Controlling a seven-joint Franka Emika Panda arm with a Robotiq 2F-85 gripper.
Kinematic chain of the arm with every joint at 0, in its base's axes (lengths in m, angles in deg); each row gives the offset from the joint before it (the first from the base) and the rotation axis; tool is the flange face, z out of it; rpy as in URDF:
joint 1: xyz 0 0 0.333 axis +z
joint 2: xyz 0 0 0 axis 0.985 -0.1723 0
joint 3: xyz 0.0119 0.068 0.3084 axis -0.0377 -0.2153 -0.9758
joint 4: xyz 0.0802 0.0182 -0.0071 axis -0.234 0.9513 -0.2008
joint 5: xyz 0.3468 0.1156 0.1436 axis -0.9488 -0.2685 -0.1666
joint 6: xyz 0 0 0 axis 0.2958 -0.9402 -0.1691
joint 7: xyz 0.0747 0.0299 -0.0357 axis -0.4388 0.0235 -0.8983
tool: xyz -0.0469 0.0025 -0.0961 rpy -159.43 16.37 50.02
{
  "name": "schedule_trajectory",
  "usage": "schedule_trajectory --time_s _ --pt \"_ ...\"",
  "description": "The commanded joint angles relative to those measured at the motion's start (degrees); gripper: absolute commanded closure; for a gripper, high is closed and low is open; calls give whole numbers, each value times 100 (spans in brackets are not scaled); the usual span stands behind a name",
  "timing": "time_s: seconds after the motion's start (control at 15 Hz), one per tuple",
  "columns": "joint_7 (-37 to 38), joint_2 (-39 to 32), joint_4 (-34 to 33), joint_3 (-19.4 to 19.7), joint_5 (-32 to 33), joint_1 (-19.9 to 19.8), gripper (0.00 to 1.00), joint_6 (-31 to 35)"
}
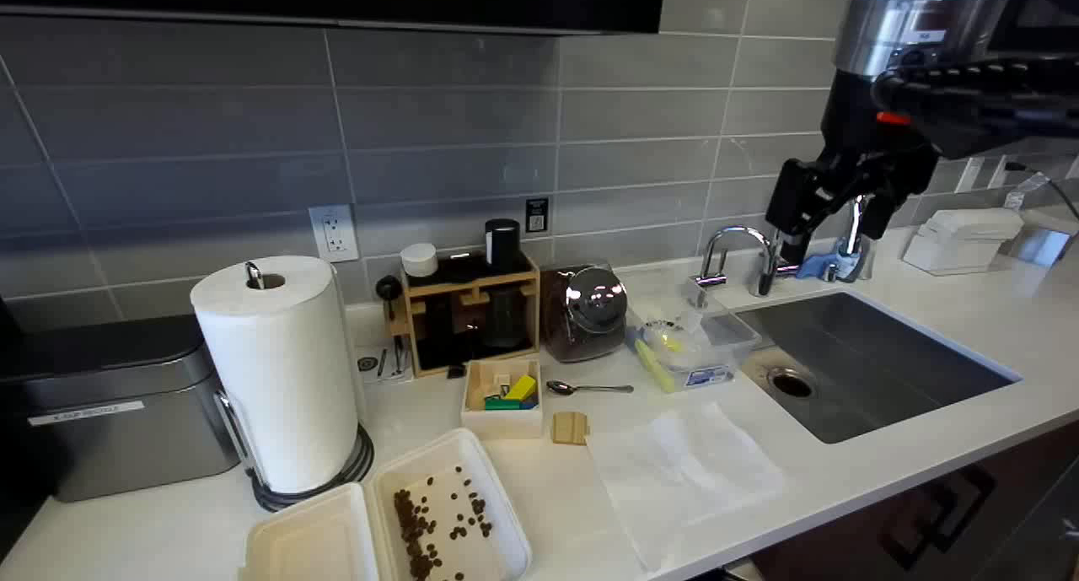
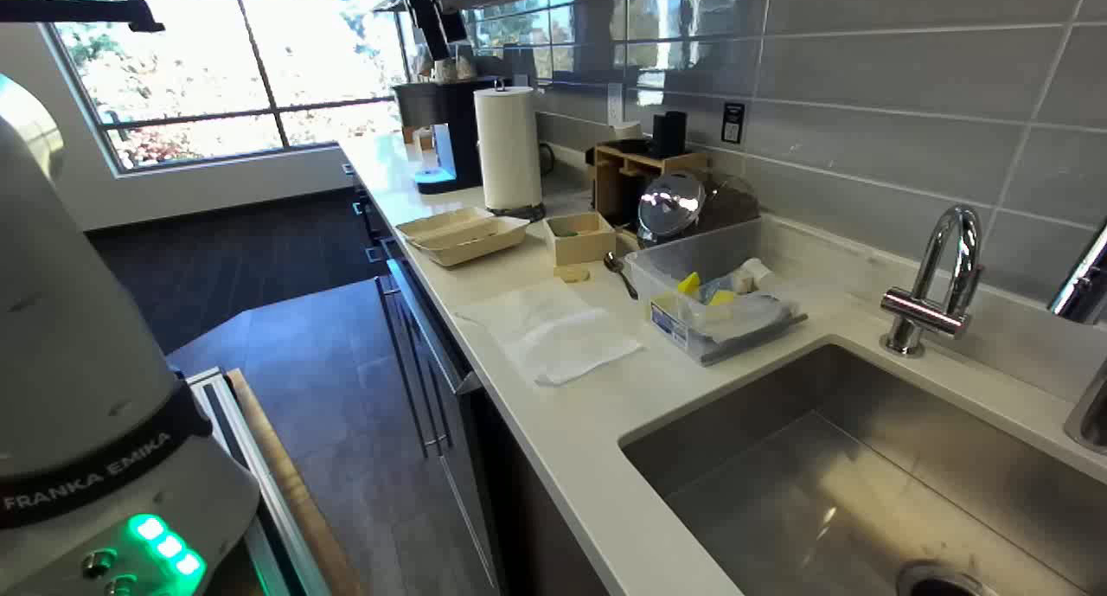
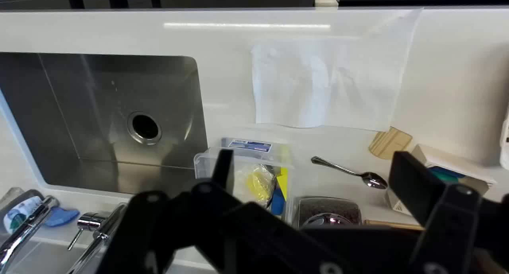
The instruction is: Put the spoon onto the paper towel
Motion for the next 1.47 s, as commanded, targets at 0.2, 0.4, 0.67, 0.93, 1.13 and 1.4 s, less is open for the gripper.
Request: schedule_trajectory --time_s 0.2,0.4,0.67,0.93,1.13,1.4 --pt "68 -31 -16 121 78 151 0 -25" --pt "68 -31 -16 121 78 151 0 -25" --pt "-848 -794 -281 272 164 318 0 78" --pt "-1994 -1765 -495 666 100 490 0 851" --pt "-3059 -2569 -735 1019 8 559 0 1483" --pt "-4398 -3547 -1134 1243 -174 643 0 1943"
